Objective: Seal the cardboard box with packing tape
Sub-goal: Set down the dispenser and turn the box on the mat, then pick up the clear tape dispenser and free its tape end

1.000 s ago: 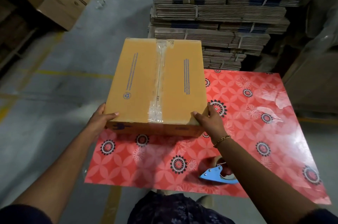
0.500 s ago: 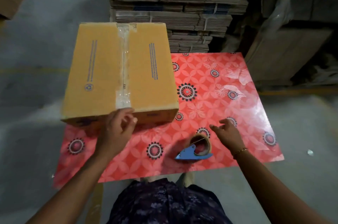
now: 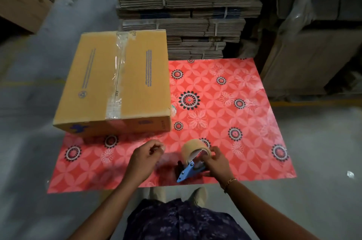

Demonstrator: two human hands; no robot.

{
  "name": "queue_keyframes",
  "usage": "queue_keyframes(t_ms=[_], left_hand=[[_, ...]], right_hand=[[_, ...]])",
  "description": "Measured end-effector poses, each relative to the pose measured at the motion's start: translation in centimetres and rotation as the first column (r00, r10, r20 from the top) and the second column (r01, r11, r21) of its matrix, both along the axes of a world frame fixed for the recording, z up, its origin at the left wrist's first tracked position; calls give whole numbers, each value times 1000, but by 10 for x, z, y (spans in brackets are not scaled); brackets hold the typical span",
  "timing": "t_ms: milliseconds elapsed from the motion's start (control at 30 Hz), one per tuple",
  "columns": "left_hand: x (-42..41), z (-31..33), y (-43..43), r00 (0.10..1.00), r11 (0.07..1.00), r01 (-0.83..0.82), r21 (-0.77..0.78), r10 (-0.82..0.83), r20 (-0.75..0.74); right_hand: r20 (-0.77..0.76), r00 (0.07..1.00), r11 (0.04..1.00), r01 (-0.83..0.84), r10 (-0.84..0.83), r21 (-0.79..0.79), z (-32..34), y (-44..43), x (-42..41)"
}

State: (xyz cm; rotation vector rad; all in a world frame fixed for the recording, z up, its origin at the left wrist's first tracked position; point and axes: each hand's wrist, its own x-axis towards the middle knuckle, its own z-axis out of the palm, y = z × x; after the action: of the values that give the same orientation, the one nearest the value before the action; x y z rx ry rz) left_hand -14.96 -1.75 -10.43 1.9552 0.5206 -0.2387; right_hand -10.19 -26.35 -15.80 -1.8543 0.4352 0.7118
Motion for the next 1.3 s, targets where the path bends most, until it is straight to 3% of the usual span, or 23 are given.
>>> queue_keyframes(t_ms=[100,200,267,333,433,533,633,700,900,1100,1300], left_hand=[[13,10,-19,949,898,-294,-328,235,-209],[28,24,-45,911,710,-354,-609,114,-397],[35,41,-68,945,525,-220,-822,-95,-314],[45,67,-86,965,332,-50,-942,-227,-131],[64,110,-101,986,176,28,-984,-165,-2],[80,140,-102,997,234,64,-970,-63,50],[95,161,-104,992,313,84,-946,66,110],[104,171,-107,970,340,71,-938,197,145],[122,190,-113,892,394,40,-918,399,211],[119,189,-116,903,541,10,-841,356,240],[119,190,-115,870,513,-24,-858,434,235]], right_hand=[[165,960,960,-248,226,127,48,-17,31],[300,887,877,-423,350,229,109,-20,70],[368,846,829,-493,385,265,144,-17,92],[423,813,797,-537,401,276,173,-12,110],[499,766,778,-575,405,252,206,-9,129],[591,740,810,-538,322,233,234,-15,138],[639,769,910,-278,18,309,251,-29,127],[598,790,909,-143,-134,392,248,-35,105],[368,930,838,-219,24,500,228,-12,35],[381,915,834,-105,-132,542,243,10,34],[391,905,834,-79,-170,546,243,19,36]])
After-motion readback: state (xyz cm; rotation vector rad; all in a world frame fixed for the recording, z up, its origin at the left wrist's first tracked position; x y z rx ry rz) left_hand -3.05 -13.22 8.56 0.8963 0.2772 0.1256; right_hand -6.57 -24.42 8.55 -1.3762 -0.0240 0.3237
